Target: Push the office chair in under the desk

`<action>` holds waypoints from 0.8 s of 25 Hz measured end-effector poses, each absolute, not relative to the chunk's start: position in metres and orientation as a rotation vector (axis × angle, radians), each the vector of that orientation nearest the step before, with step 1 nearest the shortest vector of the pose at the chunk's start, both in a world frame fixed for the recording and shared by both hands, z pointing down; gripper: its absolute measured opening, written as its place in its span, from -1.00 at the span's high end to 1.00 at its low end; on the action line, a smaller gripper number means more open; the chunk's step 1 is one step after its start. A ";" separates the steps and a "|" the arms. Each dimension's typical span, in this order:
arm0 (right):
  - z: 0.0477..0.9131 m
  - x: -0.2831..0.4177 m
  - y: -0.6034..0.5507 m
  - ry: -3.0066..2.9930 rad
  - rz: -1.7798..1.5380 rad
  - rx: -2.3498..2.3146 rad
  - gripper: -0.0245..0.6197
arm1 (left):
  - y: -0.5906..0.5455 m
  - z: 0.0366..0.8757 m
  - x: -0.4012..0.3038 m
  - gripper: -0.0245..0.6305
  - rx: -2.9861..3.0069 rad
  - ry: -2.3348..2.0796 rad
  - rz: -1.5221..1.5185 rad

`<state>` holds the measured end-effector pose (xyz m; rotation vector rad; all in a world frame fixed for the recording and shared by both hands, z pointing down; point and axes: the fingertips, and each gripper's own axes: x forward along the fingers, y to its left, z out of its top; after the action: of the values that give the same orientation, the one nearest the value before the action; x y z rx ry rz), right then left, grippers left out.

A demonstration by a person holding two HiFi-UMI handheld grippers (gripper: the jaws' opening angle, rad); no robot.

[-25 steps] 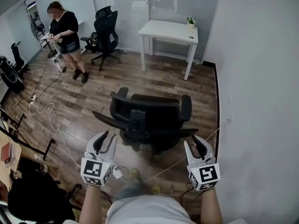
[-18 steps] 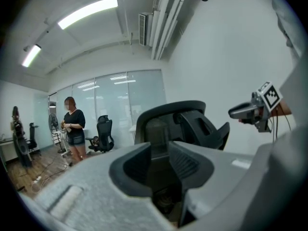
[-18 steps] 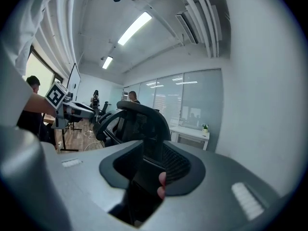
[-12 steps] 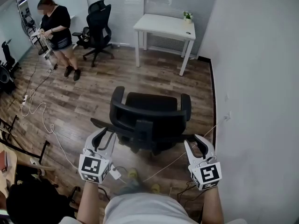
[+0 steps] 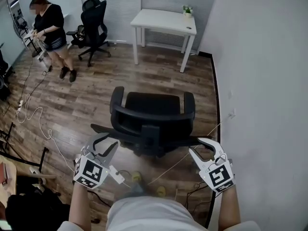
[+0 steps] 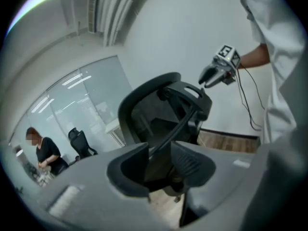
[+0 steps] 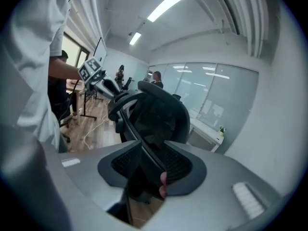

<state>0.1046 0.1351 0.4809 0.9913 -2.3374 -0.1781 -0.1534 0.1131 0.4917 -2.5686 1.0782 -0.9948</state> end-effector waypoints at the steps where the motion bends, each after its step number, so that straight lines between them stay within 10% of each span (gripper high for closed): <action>1: 0.486 0.103 0.137 -2.310 -0.186 0.942 0.51 | 0.114 0.498 -0.153 0.47 -2.539 1.014 -1.066; 20: 0.520 0.083 0.127 -1.974 -0.341 0.612 0.49 | 0.101 0.521 -0.156 0.36 -2.226 0.611 -1.415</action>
<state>0.0827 0.1270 0.5204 0.6123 -1.9744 -0.3406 -0.1559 0.1014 0.5214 -2.2259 0.6115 -1.4152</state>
